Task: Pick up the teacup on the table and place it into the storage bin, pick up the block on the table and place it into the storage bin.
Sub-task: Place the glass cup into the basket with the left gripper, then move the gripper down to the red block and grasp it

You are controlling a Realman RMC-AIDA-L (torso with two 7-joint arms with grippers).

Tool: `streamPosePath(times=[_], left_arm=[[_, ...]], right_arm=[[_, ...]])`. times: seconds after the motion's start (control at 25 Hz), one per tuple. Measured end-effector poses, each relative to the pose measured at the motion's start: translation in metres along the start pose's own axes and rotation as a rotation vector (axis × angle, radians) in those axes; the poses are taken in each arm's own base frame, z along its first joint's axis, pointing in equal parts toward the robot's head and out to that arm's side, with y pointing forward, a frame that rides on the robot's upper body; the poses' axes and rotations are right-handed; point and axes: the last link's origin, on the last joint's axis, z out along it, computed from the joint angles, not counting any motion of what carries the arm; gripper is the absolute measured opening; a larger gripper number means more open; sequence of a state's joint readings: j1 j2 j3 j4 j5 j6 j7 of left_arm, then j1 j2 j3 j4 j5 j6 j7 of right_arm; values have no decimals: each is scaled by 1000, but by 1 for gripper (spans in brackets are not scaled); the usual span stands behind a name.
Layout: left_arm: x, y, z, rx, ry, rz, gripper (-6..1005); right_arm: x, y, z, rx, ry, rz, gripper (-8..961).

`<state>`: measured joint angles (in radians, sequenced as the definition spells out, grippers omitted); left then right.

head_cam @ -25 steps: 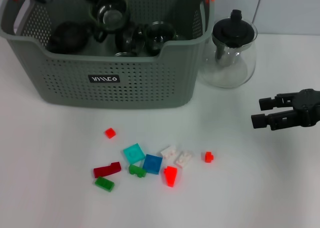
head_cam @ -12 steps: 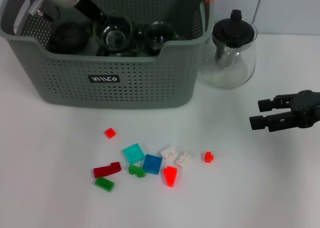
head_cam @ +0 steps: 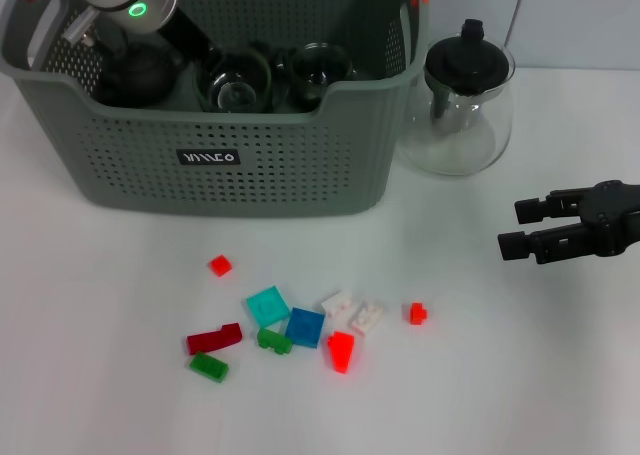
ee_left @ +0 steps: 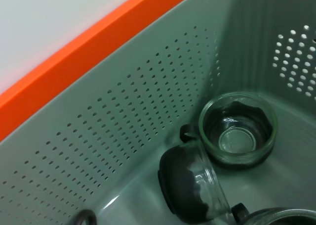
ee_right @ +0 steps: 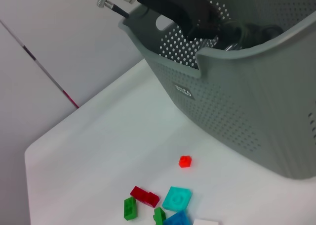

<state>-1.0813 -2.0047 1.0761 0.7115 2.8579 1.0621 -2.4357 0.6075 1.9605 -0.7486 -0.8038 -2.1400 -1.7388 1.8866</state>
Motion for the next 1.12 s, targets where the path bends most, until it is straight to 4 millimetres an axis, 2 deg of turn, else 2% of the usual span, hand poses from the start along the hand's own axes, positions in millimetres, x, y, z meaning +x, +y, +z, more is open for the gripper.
streamPosePath(times=[0.4, 0.6, 0.76, 0.92, 1.12], left_arm=[[0, 2, -1, -8, -7, 17, 42], [3, 2, -3, -5, 5, 22, 109], [7, 1, -8, 4, 28, 24, 287], [14, -13, -30, 26, 113, -43, 519], [15, -37, -74, 15, 312, -199, 520]], right_arm=[[0, 0, -1, 1, 0, -3, 941], [0, 0, -1, 1, -1, -3, 940], [0, 0, -1, 2, -3, -3, 940], [-1, -1, -3, 4, -7, -2, 939], [-1, 0, -4, 2, -9, -6, 939]])
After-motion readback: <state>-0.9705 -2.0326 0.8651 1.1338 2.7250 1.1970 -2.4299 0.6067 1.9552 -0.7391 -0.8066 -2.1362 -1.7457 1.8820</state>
